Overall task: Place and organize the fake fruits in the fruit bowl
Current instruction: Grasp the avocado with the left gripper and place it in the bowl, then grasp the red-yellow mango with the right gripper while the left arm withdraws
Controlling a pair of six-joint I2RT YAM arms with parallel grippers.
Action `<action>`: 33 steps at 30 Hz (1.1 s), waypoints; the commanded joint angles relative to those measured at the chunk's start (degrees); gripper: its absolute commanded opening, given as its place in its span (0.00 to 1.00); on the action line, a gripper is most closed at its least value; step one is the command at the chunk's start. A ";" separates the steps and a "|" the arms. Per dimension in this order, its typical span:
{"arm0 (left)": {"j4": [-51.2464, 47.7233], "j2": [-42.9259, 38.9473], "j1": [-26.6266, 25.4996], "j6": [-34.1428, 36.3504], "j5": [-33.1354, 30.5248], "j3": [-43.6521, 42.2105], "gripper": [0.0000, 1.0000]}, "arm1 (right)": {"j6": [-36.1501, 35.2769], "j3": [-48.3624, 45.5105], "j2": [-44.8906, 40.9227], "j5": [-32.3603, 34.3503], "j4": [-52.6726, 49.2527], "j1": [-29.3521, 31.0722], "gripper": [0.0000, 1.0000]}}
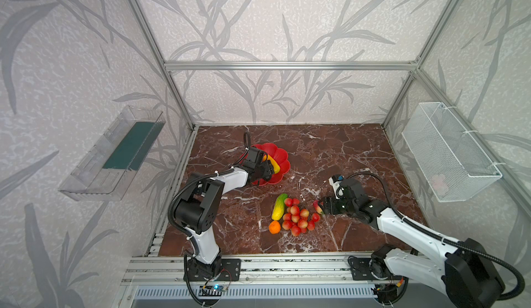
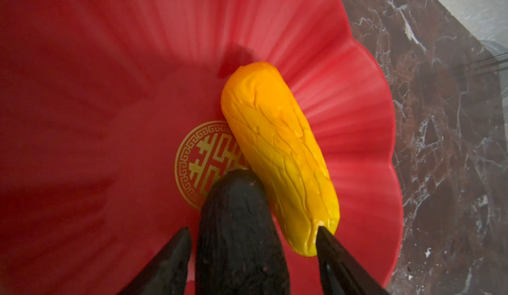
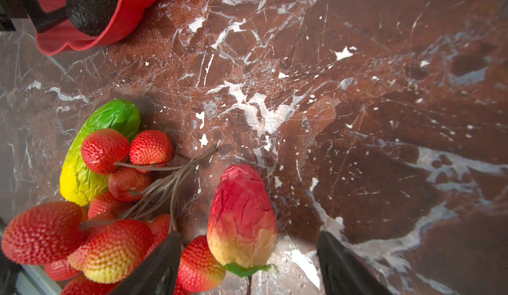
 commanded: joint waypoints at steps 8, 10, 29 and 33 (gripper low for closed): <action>3.05 -17.96 0.17 3.11 -5.90 -4.12 0.82 | 2.65 -1.55 5.89 -0.98 7.01 1.90 0.72; 3.30 -23.31 0.18 4.18 -8.57 -6.28 0.84 | 2.87 -1.54 7.39 -1.16 7.83 2.29 0.68; -13.54 -85.95 0.27 -10.34 -16.10 -44.84 0.90 | -4.88 18.74 14.67 2.89 6.92 3.03 0.27; -18.83 -98.60 0.27 -13.40 -15.88 -47.91 0.90 | -6.50 27.24 22.76 2.01 8.60 3.09 0.26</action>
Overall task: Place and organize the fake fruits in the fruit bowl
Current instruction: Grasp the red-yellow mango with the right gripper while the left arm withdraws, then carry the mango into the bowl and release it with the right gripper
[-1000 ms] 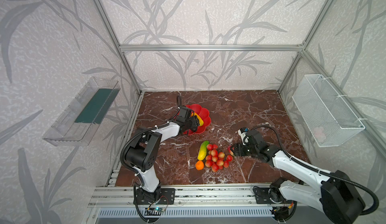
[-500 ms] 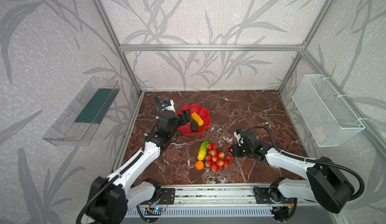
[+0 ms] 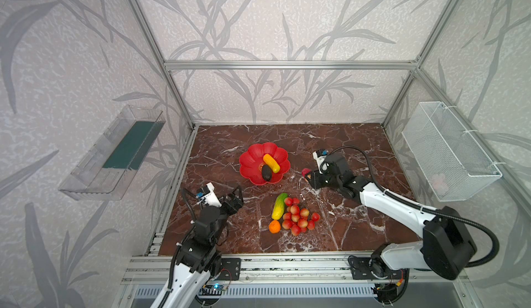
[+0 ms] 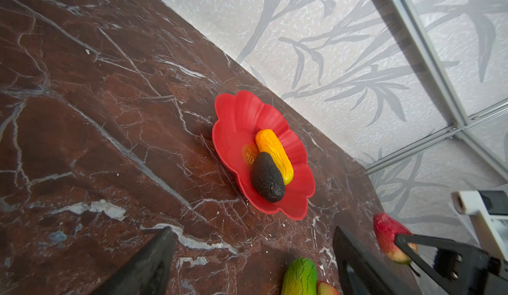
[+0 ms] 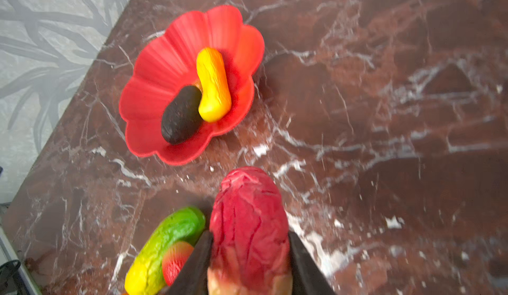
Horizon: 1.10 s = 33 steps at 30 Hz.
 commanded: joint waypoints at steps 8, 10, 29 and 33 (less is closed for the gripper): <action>-8.30 -3.39 0.27 -2.64 1.95 0.98 0.89 | -6.13 23.86 22.02 0.12 -2.38 0.40 0.25; -7.27 -2.32 0.16 -2.07 3.26 1.07 0.89 | -6.66 29.02 26.59 -0.30 -3.77 0.52 0.25; -3.97 5.55 0.14 3.84 12.98 3.92 0.85 | -9.31 51.02 45.82 -0.51 -14.50 2.69 0.54; -0.77 10.68 0.05 3.84 16.90 4.09 0.84 | -8.86 48.45 40.77 0.09 -12.72 2.78 0.66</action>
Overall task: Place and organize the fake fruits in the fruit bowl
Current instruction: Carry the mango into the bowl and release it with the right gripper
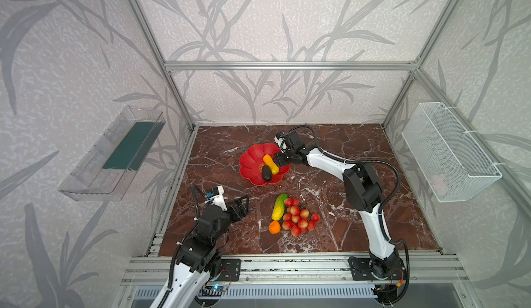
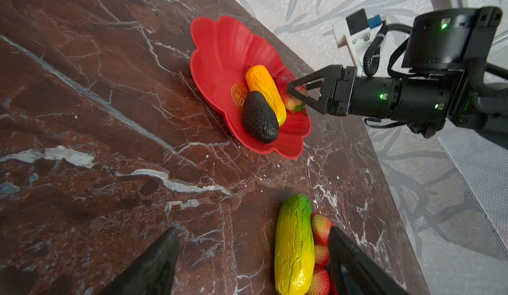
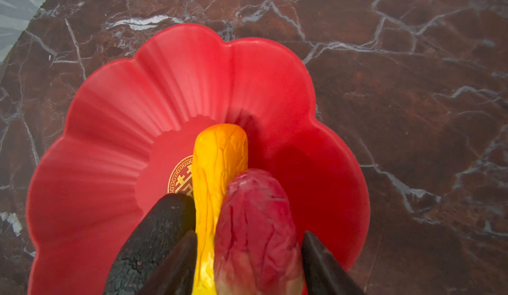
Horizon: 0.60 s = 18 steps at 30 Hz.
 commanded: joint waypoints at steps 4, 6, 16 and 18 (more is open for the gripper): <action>8.14 7.80 -0.96 -0.22 7.47 1.21 0.82 | 0.66 -8.88 -15.02 2.07 5.01 0.01 0.75; 8.75 10.81 -2.78 0.06 7.65 1.62 0.82 | 1.58 -15.34 -20.99 2.46 8.73 0.08 0.79; 10.45 23.82 -20.68 -0.96 0.53 3.14 0.82 | 3.57 -42.05 -45.64 7.29 13.94 -0.37 0.96; 11.18 25.60 -23.84 -1.39 -1.55 2.86 0.82 | 3.46 -45.44 -48.74 7.81 13.38 -0.60 0.97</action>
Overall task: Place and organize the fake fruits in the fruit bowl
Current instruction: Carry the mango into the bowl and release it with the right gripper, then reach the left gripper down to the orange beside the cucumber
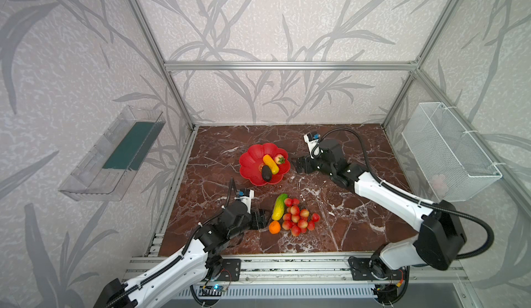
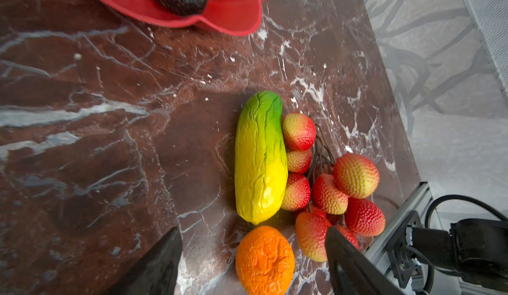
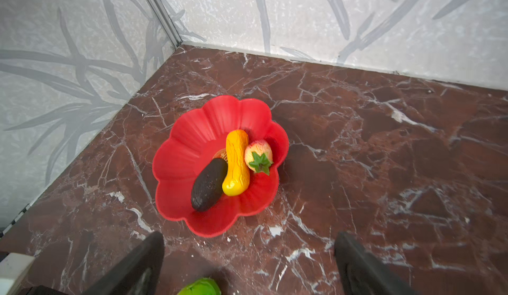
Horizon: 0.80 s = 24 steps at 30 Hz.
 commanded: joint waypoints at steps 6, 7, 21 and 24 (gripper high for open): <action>5.84 7.49 -9.64 -2.09 -7.59 1.04 0.83 | 0.05 -9.89 -8.61 3.36 -2.51 -0.85 1.00; 5.90 9.14 -10.46 -2.11 -8.14 1.53 0.83 | -0.07 -10.53 -9.12 3.46 -2.60 -0.95 1.00; 8.19 27.12 -14.92 -4.01 -10.09 7.38 0.59 | -0.24 -14.21 -13.91 3.56 -3.11 -1.75 1.00; 4.81 23.26 -15.05 -4.51 -11.05 6.74 0.53 | -0.56 -14.88 -14.87 3.91 -3.47 -1.89 1.00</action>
